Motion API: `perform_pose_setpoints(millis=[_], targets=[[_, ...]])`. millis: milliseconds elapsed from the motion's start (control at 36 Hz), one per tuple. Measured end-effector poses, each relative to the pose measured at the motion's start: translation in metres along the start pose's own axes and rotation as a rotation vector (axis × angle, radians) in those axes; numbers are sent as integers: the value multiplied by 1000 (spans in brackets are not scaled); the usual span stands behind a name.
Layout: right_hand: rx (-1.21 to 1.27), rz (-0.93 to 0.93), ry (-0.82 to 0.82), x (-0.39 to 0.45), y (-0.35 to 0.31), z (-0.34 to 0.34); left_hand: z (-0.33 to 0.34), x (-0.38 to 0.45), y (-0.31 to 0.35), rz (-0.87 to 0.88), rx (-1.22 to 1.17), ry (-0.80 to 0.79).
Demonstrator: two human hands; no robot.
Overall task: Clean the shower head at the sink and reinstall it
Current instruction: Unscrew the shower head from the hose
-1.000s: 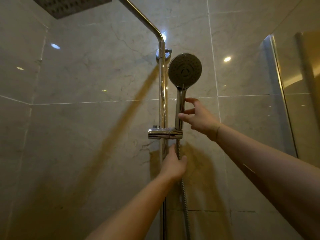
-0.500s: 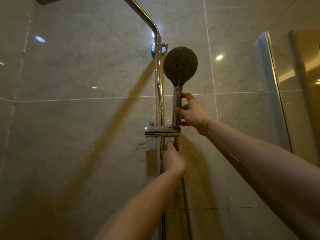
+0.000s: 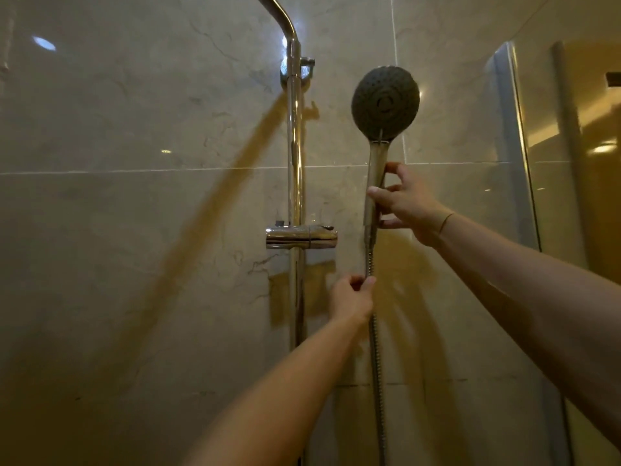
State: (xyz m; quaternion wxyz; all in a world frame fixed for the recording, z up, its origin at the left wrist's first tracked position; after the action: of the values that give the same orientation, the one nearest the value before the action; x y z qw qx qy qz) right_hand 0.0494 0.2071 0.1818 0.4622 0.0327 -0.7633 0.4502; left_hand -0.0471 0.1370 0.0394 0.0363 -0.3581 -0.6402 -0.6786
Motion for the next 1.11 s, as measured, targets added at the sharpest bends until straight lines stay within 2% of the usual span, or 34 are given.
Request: perform_pose_setpoints(millis=[139,250,333,500,667,833,917,1056,1111], targets=[[22,62,-8,-47,31,-7,14,-33,-36,15,-15,-95],[115,147,-17,-88,59,-4,15,-72,-51,54,-184,-117],[210,230,-32,-121,80,3,11,-99,-64,66,-221,-108],[259,356,7,-194,117,18,11,-162,-103,106,-47,-154],[184,465,176,-256,146,28,7,-216,-135,129,207,-113],[268,582,194,-295,170,26,0,-246,-160,127,244,-173],[337,615,165,-309,179,24,-1,-251,-167,80,196,-225],[689,672,-41,-320,188,23,2,-265,-174,-186,-223,-388],[667,714,-105,-324,189,23,2,-271,-179,-220,-254,-411]])
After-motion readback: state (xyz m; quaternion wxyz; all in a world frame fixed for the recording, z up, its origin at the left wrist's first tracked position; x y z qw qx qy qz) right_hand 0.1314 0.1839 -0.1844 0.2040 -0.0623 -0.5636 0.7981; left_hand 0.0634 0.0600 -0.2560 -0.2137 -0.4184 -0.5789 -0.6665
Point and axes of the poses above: each hand's wrist, its own x-axis towards the middle knuckle, its own z-axis out of the palm, y = z × x, the point moved 6 cm from there along x, towards the middle knuckle, and after that the axes turned 3 degrees about z, right-handed, at the moved point
